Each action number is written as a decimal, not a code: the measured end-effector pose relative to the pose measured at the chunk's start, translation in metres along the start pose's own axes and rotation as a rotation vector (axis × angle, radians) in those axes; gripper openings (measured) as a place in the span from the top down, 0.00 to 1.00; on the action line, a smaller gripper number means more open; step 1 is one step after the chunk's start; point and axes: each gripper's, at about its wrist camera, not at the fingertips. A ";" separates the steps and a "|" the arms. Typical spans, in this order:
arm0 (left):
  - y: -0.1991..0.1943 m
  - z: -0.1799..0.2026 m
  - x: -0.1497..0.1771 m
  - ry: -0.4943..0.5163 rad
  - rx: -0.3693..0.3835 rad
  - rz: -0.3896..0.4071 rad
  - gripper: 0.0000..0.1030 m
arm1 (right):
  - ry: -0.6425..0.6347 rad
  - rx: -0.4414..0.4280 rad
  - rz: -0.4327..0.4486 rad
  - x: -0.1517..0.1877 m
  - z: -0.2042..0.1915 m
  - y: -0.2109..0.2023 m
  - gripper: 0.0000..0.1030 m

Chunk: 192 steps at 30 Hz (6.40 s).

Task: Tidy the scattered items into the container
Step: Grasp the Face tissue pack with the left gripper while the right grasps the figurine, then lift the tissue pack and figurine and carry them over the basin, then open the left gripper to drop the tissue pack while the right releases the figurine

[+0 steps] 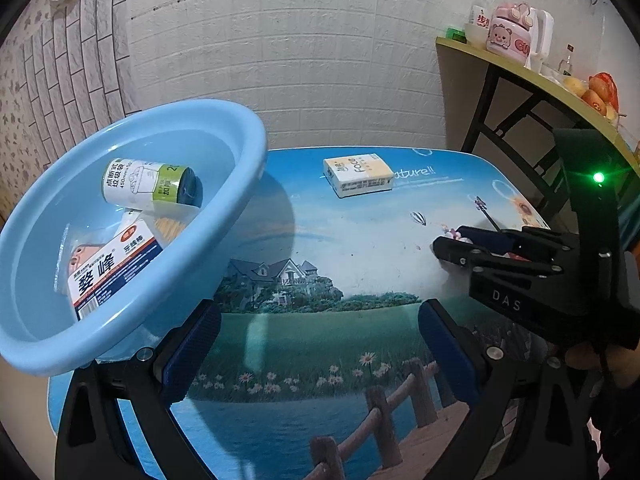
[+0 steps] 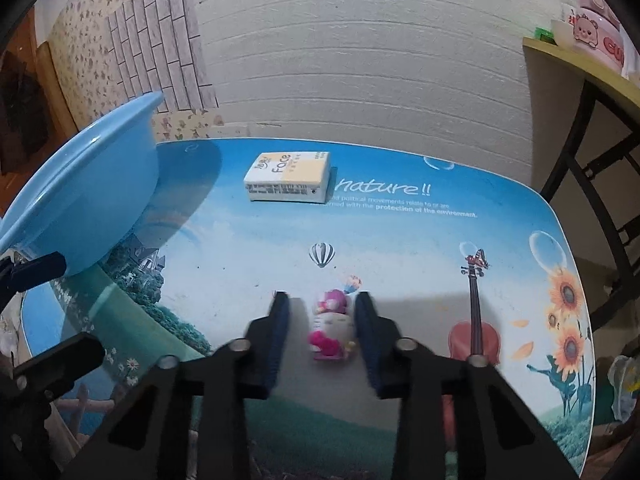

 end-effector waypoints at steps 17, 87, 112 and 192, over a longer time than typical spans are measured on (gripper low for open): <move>0.036 0.049 -0.030 -0.057 -0.019 -0.030 0.03 | 0.087 0.080 0.028 0.016 0.055 -0.024 0.77; 0.002 0.037 -0.029 -0.080 -0.014 0.039 0.42 | 0.160 0.147 0.044 0.022 0.037 -0.084 0.77; -0.042 -0.002 0.037 -0.112 0.017 0.012 0.42 | 0.106 0.123 -0.006 0.033 -0.028 -0.088 0.77; -0.066 -0.190 -0.057 -0.238 -0.136 0.225 0.27 | -0.258 -0.063 0.092 -0.139 -0.206 -0.015 0.77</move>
Point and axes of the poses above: each gripper's, at about its wrist camera, not at the fingertips, and y roughly the way its jaws point, z to its right, x to its underside, and after that the axes turned 9 degrees about -y, right-handed
